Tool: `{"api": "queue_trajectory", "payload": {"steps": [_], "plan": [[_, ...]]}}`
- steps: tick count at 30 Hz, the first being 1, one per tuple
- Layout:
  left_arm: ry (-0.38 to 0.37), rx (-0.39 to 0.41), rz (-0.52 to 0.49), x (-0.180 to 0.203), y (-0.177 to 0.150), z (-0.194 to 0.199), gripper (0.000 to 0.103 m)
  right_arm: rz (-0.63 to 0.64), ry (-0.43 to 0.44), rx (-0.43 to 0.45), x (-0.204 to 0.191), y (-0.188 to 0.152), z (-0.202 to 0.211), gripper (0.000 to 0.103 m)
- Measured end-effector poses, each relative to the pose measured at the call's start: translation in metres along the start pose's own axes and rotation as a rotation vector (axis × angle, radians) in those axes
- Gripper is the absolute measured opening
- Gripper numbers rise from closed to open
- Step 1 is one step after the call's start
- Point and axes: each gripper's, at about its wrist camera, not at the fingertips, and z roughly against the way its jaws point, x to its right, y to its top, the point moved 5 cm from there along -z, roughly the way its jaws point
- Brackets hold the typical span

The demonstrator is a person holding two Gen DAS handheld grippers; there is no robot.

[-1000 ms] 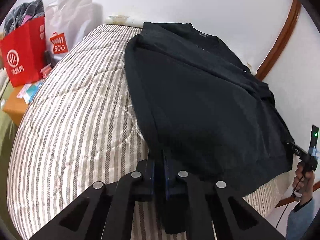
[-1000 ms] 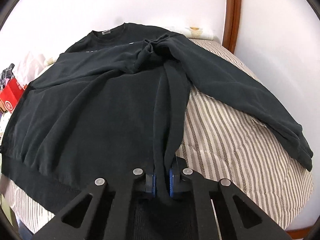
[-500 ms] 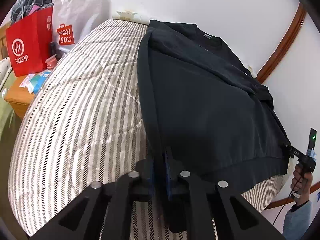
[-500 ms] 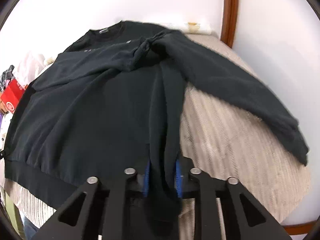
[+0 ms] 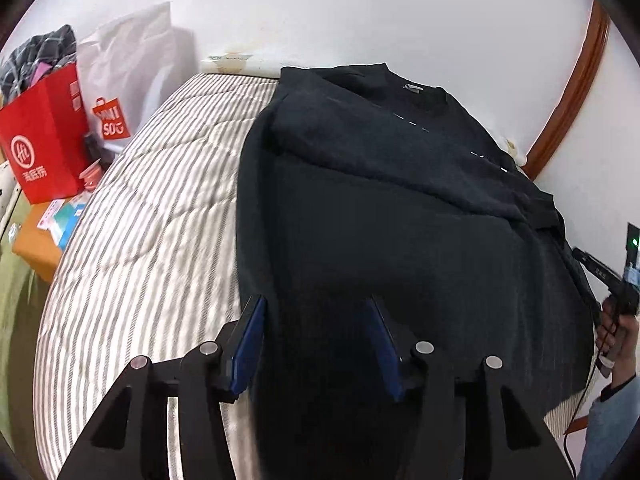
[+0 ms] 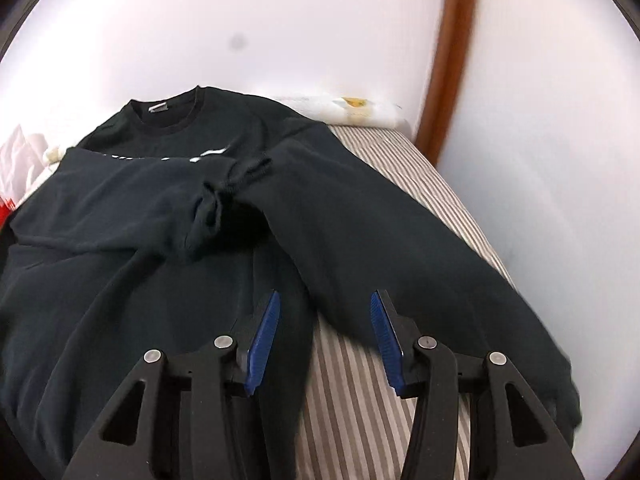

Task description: Fold small clothes

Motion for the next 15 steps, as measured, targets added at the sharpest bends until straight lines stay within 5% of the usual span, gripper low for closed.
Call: {"api": "queue_trajectory", "payload": {"steps": [6,7,8,15], "plan": [[0.004,-0.001,0.009,0.006,0.013,-0.016,0.05,0.055,0.026,-0.043,-0.02,0.043,-0.06,0.047],[0.003,-0.003,0.01,0.006,0.014,-0.018,0.05,0.044,0.039,-0.055,-0.021,0.047,-0.067,0.037],[-0.002,-0.007,0.012,0.007,0.015,-0.022,0.05,0.024,0.069,-0.054,-0.02,0.052,-0.073,0.005],[-0.005,-0.022,0.016,0.008,0.013,-0.029,0.05,-0.138,0.012,0.103,0.046,0.08,-0.042,0.005]]}}
